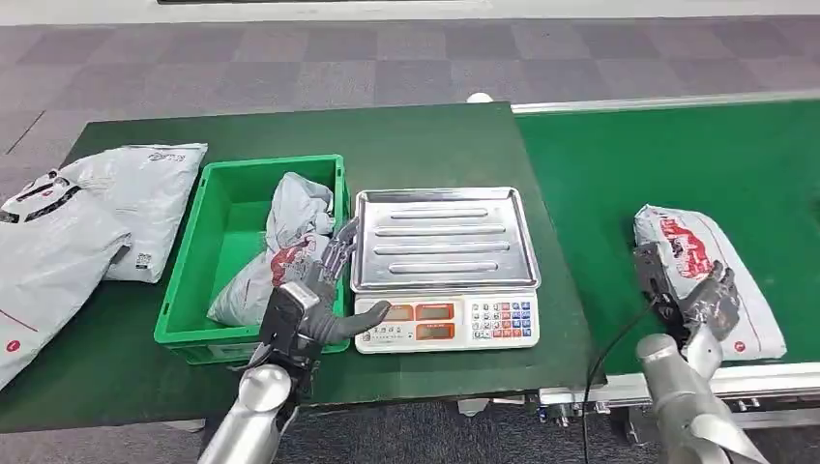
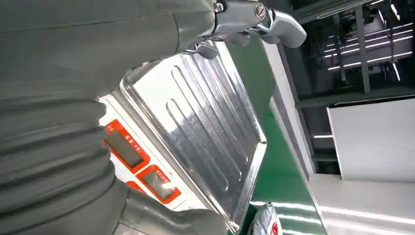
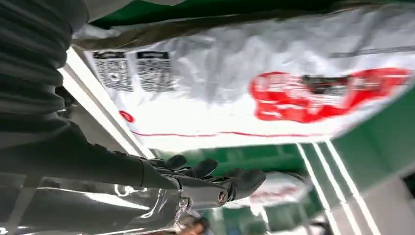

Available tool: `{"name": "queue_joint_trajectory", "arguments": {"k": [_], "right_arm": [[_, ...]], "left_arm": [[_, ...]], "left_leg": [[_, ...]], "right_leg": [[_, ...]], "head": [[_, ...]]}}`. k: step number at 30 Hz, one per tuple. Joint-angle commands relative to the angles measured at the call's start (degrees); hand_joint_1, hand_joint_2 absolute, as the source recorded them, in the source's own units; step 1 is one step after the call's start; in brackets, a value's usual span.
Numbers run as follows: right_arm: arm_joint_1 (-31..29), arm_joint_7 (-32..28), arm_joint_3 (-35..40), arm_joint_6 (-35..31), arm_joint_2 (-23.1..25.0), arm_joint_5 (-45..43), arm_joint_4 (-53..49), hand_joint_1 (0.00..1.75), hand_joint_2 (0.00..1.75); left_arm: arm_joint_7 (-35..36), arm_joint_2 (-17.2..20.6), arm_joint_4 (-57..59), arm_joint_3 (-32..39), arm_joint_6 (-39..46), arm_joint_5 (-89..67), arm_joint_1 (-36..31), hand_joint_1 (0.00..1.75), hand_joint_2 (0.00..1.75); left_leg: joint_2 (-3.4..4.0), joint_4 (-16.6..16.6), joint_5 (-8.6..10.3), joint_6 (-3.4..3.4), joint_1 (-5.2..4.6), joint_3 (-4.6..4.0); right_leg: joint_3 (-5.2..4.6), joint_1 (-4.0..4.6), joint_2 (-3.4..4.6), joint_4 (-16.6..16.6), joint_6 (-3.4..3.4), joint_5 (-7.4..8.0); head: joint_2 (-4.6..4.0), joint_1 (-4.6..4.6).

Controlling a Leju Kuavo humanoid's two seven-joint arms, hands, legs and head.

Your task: Moved the parcel from conveyor to table for the left to box.

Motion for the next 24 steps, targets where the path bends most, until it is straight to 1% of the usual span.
{"name": "queue_joint_trajectory", "arguments": {"k": [1,2,7,8,12,13,18,21,23,24], "right_arm": [[-0.95,5.44,-5.72,4.91,-1.22,3.21,5.54,0.00,1.75],[-1.03,6.15,-5.69,5.46,-1.26,3.64,5.75,0.00,1.75],[-1.29,9.08,-5.99,10.16,-1.41,5.59,6.71,0.00,1.75],[-1.10,8.85,-6.51,9.95,-1.14,6.13,6.22,0.00,1.75],[-1.15,8.72,-6.79,10.31,-1.07,6.15,6.35,0.00,1.75],[-1.15,8.72,-6.79,10.31,-1.07,6.15,6.35,0.00,1.75],[-0.99,8.17,-7.55,10.45,-1.03,6.11,6.14,0.00,1.75],[-0.82,8.55,-7.71,11.69,-1.03,6.62,6.49,0.00,1.75],[-0.55,8.63,-7.61,12.01,-0.91,7.04,6.62,0.00,1.75],[-0.60,8.61,-7.61,12.48,-0.88,7.19,6.69,0.00,1.75]], "left_arm": [[0.85,1.28,0.30,2.29,-1.10,-0.90,-0.13,0.00,1.75],[0.93,1.27,0.22,2.33,-1.14,-0.97,-0.11,0.00,1.75],[1.37,1.09,0.33,2.57,-1.55,-1.42,-0.20,0.00,1.75],[1.45,0.96,0.11,2.70,-1.72,-1.57,-0.06,0.00,1.75],[1.54,0.90,-0.14,2.67,-1.81,-1.65,0.05,0.00,1.75],[1.54,0.90,-0.14,2.67,-1.81,-1.65,0.05,0.00,1.75],[2.01,0.88,0.01,2.47,-2.32,-1.82,-0.13,0.00,1.75],[2.23,0.72,0.28,2.38,-2.53,-1.92,-0.16,0.00,1.75],[2.28,0.60,0.37,2.38,-2.54,-1.94,-0.04,0.00,1.75],[2.35,0.57,0.45,2.41,-2.59,-1.94,-0.04,0.00,1.75]], "left_leg": [[0.10,-0.17,-0.08,-0.06,0.08,0.31],[0.07,-0.11,-0.06,-0.05,0.05,0.21],[0.09,-0.20,-0.06,-0.08,0.07,0.34],[0.08,-0.09,-0.05,-0.05,0.06,0.17],[0.12,-0.14,-0.06,-0.05,0.04,0.24],[0.08,-0.04,-0.05,-0.03,0.04,0.11],[0.11,-0.17,-0.06,-0.06,0.06,0.29],[0.06,-0.05,-0.05,-0.03,0.03,0.13],[0.08,-0.16,-0.06,-0.06,0.06,0.27],[0.07,-0.10,-0.06,-0.05,0.05,0.21]], "right_leg": [[0.31,0.08,0.15,-0.22,-0.09,-0.02],[0.20,0.05,0.11,-0.14,-0.07,-0.02],[0.31,0.08,0.16,-0.24,-0.11,-0.01],[0.16,0.06,0.12,-0.12,-0.07,0.00],[0.20,0.05,0.17,-0.15,-0.08,0.00],[0.10,0.05,0.10,-0.07,-0.05,-0.01],[0.27,0.06,0.16,-0.21,-0.09,0.00],[0.12,0.03,0.09,-0.07,-0.05,-0.02],[0.27,0.07,0.13,-0.20,-0.09,-0.01],[0.20,0.06,0.10,-0.13,-0.07,-0.02]], "head": [[0.00,0.00],[0.00,0.00],[0.02,0.00],[0.02,0.00],[0.02,0.00],[0.00,0.00],[0.00,0.00],[0.00,0.00],[0.00,0.00],[0.00,0.00]]}}
